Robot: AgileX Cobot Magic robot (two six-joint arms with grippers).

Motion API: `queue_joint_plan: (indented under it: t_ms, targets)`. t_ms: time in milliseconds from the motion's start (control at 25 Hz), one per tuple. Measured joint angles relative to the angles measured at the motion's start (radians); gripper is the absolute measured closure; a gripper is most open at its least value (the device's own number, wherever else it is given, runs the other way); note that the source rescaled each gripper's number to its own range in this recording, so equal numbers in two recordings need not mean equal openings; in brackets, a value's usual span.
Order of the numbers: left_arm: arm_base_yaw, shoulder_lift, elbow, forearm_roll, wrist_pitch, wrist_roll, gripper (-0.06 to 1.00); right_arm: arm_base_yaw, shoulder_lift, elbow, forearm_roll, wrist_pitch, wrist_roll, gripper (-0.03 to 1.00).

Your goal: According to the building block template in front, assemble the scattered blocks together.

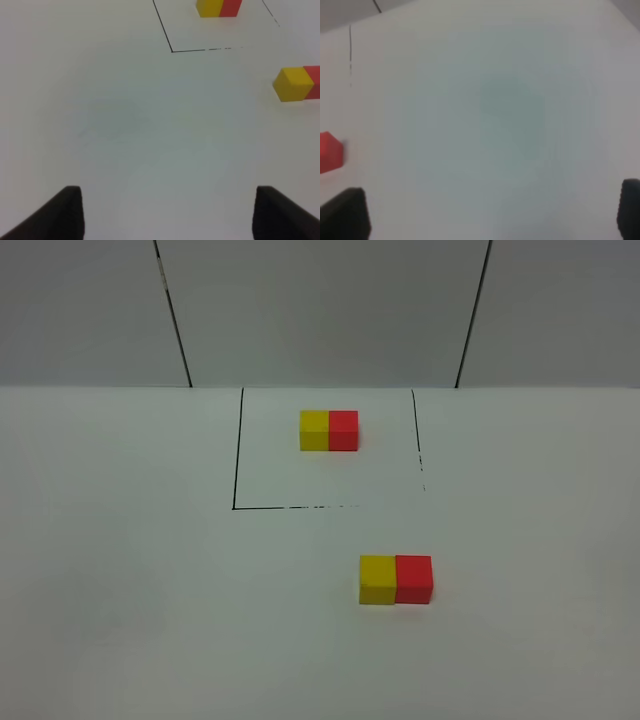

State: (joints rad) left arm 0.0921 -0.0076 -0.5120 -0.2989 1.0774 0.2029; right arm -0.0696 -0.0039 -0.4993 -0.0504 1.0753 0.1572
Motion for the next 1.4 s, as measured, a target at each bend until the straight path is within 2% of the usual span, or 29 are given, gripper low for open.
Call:
queue_joint_plan:
  t_ms: [320, 480, 680, 1400]
  targets:
    - [0.000, 0.000, 0.000, 0.000, 0.000, 0.000, 0.46, 0.014, -0.002, 0.010, 0.003, -0.014, -0.017, -0.01]
    - [0.000, 0.000, 0.000, 0.000, 0.000, 0.000, 0.46, 0.095, -0.002, 0.010, 0.002, -0.014, -0.016, 0.09]
    - [0.000, 0.000, 0.000, 0.000, 0.000, 0.000, 0.46, 0.112, -0.002, 0.010, -0.010, -0.014, 0.011, 0.18]
    - [0.000, 0.000, 0.000, 0.000, 0.000, 0.000, 0.46, 0.112, -0.002, 0.010, -0.017, -0.015, 0.018, 0.20]
